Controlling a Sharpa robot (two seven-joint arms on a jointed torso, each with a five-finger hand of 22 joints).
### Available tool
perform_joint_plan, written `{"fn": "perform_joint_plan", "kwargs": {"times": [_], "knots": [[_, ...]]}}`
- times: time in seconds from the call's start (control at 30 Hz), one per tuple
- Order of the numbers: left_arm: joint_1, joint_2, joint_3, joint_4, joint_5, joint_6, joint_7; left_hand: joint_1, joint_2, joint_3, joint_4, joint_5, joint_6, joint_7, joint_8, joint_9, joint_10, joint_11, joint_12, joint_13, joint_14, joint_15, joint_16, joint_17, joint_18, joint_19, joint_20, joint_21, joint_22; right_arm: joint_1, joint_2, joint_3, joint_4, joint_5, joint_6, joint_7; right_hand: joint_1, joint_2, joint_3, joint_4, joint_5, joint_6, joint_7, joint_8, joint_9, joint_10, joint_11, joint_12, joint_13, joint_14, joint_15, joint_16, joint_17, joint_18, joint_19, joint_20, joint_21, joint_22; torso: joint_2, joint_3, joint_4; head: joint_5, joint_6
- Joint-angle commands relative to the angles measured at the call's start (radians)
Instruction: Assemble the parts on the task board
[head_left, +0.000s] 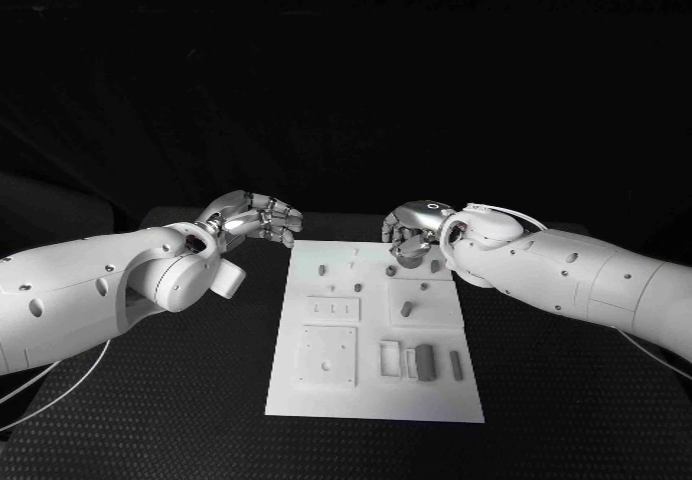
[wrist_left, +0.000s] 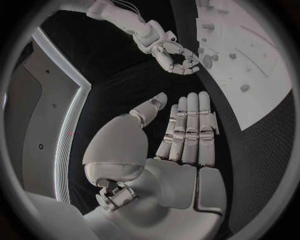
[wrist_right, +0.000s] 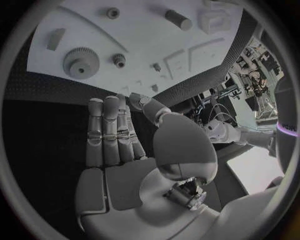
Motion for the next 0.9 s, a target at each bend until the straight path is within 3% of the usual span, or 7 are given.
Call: {"fn": "perform_joint_plan", "kwargs": {"times": [0.03,0.13,0.27,0.4,0.6,0.9], "knots": [[0.001,0.002,0.001,0.002,0.018,0.016,0.001,0.002,-0.010,-0.006,0.000,-0.005,0.003,0.007,-0.004,-0.002,0.000,0.005,-0.006,0.001,-0.002,0.002,-0.006,0.002,-0.017,-0.003,-0.008,-0.007,0.000,0.000,-0.002,0.000,0.011,-0.099,0.005,-0.021,-0.005,-0.007,0.006,0.000,0.004,0.006,0.000,-0.008,0.002,0.008,0.000,-0.008,0.005,0.010,0.001,0.022,0.008,0.029,-0.003,-0.013,0.027,0.027,0.015,-0.0061,0.0051,-0.005,0.002],[0.001,0.003,0.001,0.001,0.020,0.015,0.000,0.001,-0.010,-0.007,0.000,-0.005,0.003,0.007,-0.005,-0.002,0.000,0.005,-0.007,0.002,-0.002,0.002,-0.007,0.003,-0.018,-0.002,-0.008,-0.008,0.000,0.000,-0.005,0.000,0.021,-0.123,0.013,-0.036,-0.012,-0.010,0.005,0.001,0.004,0.005,0.001,-0.011,0.003,0.004,0.002,-0.016,0.007,0.009,0.003,0.033,0.011,0.029,-0.004,-0.015,0.040,0.026,0.021,-0.0080,0.0048,-0.008,0.003],[0.001,0.001,0.001,0.007,0.021,0.019,-0.001,0.000,-0.010,-0.008,0.000,-0.006,0.002,0.007,-0.007,-0.002,0.000,0.005,-0.009,0.002,-0.002,0.002,-0.009,0.005,-0.020,-0.002,-0.010,-0.009,0.000,0.000,-0.009,0.000,0.043,-0.153,0.019,-0.054,-0.032,-0.020,0.008,0.004,0.004,0.002,0.003,-0.019,0.002,-0.044,0.019,-0.051,-0.001,-0.011,0.018,0.037,0.010,0.029,-0.019,-0.012,0.048,0.024,0.027,-0.0107,0.0067,-0.012,0.005],[0.002,-0.004,0.001,0.013,0.021,0.018,-0.002,-0.001,-0.009,-0.009,0.000,-0.006,0.002,0.008,-0.008,-0.002,0.000,0.006,-0.010,0.002,-0.002,0.002,-0.010,0.006,-0.021,-0.001,-0.010,-0.009,-0.001,-0.001,-0.005,0.000,0.047,-0.176,0.023,-0.063,-0.039,-0.026,0.011,0.006,0.004,-0.008,0.001,-0.027,0.000,-0.071,0.031,-0.066,-0.005,-0.016,0.030,0.042,0.010,0.029,-0.023,-0.010,0.052,0.023,0.034,-0.0088,0.0069,-0.012,0.005],[0.003,-0.006,0.002,0.017,0.021,0.013,-0.005,-0.001,-0.010,-0.010,0.000,-0.007,0.001,0.008,-0.010,-0.002,-0.001,0.006,-0.012,0.003,-0.001,0.002,-0.012,0.008,-0.022,-0.001,-0.012,-0.011,-0.001,-0.011,-0.001,0.000,0.032,-0.192,0.033,-0.075,-0.042,-0.032,0.014,0.006,0.004,-0.014,-0.002,-0.032,-0.001,-0.089,0.037,-0.069,-0.009,-0.021,0.036,0.048,0.009,0.029,-0.027,-0.010,0.057,0.023,0.045,-0.0116,0.0112,-0.020,0.006],[0.004,-0.008,0.002,0.013,0.021,0.017,-0.006,-0.001,-0.011,-0.011,0.000,-0.007,0.001,0.009,-0.012,-0.002,-0.002,0.007,-0.015,0.004,-0.002,0.003,-0.015,0.010,-0.024,-0.001,-0.014,-0.013,-0.002,-0.015,-0.007,0.000,0.023,-0.212,0.044,-0.081,-0.051,-0.045,0.018,0.010,0.003,-0.023,-0.008,-0.040,-0.003,-0.150,0.055,-0.070,-0.026,-0.037,0.053,0.056,0.003,0.029,-0.038,-0.005,0.060,0.021,0.059,-0.0134,0.0113,-0.026,0.005]]}}
